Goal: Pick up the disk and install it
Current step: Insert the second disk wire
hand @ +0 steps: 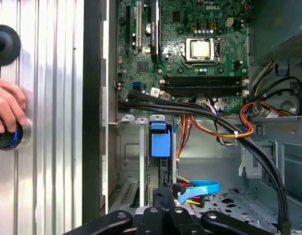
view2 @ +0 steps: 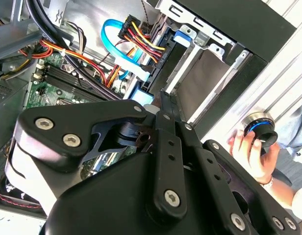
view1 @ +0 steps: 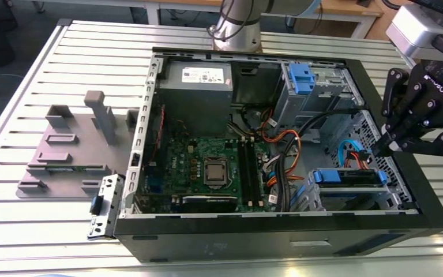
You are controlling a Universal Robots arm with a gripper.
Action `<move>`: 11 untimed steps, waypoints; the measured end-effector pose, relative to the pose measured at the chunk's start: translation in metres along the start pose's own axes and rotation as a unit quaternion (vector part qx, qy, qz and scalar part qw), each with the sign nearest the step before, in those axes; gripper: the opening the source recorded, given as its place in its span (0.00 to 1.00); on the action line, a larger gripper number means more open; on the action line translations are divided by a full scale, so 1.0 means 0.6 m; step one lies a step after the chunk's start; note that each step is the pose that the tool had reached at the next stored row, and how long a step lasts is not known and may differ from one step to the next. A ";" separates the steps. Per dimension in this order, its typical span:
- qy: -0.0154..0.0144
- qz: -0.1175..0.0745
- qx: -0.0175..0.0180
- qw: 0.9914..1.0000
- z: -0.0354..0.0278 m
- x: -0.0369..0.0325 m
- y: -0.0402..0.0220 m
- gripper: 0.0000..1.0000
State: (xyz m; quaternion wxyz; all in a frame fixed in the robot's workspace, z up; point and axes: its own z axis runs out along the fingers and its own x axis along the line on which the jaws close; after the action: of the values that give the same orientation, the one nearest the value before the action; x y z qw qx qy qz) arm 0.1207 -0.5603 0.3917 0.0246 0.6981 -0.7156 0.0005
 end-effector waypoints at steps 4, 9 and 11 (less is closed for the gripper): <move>-0.001 0.000 0.000 1.000 0.002 -0.002 -0.005 0.11; -0.002 0.000 0.000 1.000 0.015 -0.012 -0.017 0.11; -0.002 0.000 0.000 1.000 0.018 -0.023 -0.017 0.11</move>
State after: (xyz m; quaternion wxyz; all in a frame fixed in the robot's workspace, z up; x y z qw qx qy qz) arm 0.1309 -0.5473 0.3799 0.0235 0.6984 -0.7154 -0.0010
